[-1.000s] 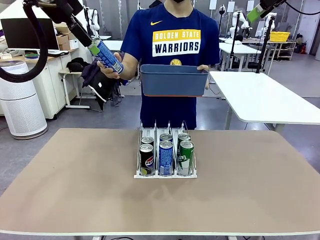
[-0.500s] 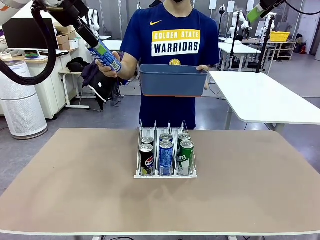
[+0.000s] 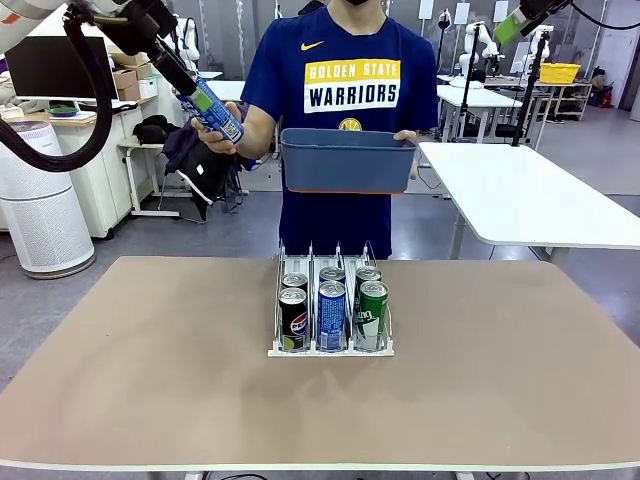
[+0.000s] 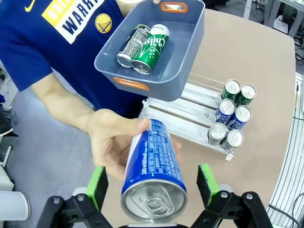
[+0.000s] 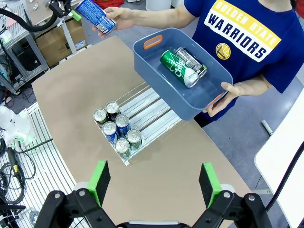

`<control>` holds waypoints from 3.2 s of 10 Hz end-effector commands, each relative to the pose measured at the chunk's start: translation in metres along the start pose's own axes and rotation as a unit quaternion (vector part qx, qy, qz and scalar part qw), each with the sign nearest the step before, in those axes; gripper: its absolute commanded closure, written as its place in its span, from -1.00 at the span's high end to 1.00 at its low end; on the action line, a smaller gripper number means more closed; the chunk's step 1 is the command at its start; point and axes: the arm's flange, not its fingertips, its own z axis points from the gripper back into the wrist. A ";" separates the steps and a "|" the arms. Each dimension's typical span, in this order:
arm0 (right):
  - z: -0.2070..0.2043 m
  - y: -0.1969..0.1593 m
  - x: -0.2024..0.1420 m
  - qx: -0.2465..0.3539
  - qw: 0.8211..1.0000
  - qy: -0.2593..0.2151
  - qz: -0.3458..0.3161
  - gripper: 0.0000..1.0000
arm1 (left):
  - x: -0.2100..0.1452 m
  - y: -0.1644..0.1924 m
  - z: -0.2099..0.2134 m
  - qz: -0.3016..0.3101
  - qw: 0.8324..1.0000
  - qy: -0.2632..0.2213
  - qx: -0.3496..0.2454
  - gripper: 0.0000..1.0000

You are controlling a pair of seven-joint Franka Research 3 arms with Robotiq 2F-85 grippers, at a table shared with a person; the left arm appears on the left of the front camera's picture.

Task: Fill the beverage cans into the dispenser.
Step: Pick up the Ionic drink handed by the human, then place the picked Ionic drink in the line of the Automatic Can Dispenser with the same cans.

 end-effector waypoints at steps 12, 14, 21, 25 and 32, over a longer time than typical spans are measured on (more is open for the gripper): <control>-0.001 0.000 0.000 0.001 1.000 0.001 0.000 1.00 | -0.002 0.001 0.001 0.004 1.000 -0.008 0.000 -1.00; -0.001 0.000 0.000 0.001 1.000 0.001 0.000 1.00 | -0.002 0.003 0.001 0.006 1.000 -0.003 0.001 -1.00; -0.001 0.000 0.000 0.001 1.000 0.001 0.000 1.00 | -0.001 0.001 -0.001 0.002 1.000 0.004 -0.001 -0.22; -0.001 0.000 0.000 0.001 1.000 0.001 0.000 1.00 | -0.001 0.001 -0.001 0.002 1.000 0.004 -0.001 -0.22; -0.001 0.000 0.000 0.001 1.000 0.001 0.000 1.00 | -0.001 0.001 -0.001 0.002 1.000 0.004 -0.001 -0.22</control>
